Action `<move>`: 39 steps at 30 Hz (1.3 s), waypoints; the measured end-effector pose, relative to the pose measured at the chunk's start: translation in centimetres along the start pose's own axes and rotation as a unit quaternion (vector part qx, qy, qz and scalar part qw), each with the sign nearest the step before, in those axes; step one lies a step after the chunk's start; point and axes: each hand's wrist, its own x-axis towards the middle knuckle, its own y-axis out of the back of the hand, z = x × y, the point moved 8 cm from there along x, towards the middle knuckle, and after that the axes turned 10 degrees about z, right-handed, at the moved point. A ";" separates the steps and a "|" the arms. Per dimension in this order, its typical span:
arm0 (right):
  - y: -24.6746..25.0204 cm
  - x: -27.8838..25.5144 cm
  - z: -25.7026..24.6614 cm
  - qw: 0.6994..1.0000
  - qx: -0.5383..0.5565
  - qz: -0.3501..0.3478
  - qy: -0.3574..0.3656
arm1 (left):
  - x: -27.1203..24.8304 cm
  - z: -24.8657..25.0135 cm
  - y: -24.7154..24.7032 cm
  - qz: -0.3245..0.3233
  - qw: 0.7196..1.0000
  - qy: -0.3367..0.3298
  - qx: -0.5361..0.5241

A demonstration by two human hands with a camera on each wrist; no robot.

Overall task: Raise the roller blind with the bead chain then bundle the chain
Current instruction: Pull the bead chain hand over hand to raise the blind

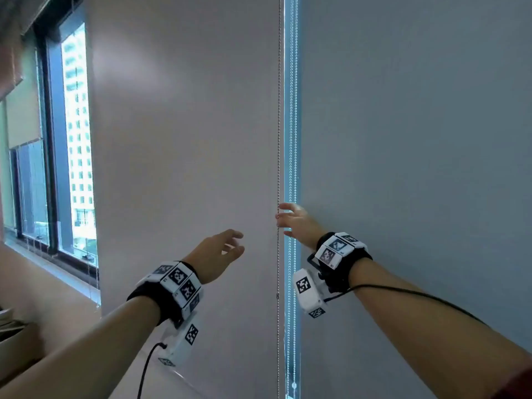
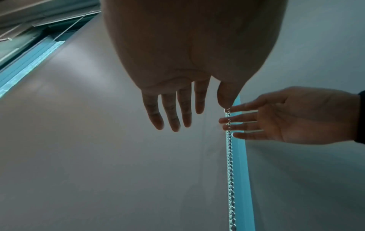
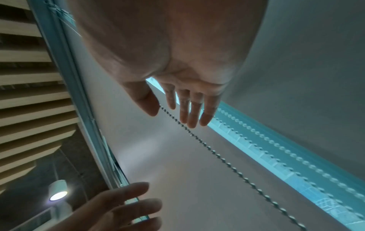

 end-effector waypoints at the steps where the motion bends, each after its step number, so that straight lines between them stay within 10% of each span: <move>1: 0.1 0.5 -0.1 1.000 -0.001 0.000 0.007 | 0.3 -0.3 -0.3 0.004 1.000 0.007 -0.004; 16: 0.1 6.9 -16.1 0.983 0.151 -0.006 0.109 | 9.7 3.1 0.2 0.048 0.989 -0.111 -0.083; 25: 1.0 8.5 -22.0 0.955 0.100 0.128 0.247 | 16.3 6.5 3.3 0.040 0.964 -0.167 -0.204; 31: -1.7 4.2 -18.2 0.937 -0.027 0.124 0.325 | 18.1 8.7 7.5 0.038 0.889 -0.069 -0.451; 39: -5.6 0.2 -3.6 0.954 -0.176 -0.029 0.240 | 17.3 13.5 10.1 0.011 0.829 -0.068 -0.555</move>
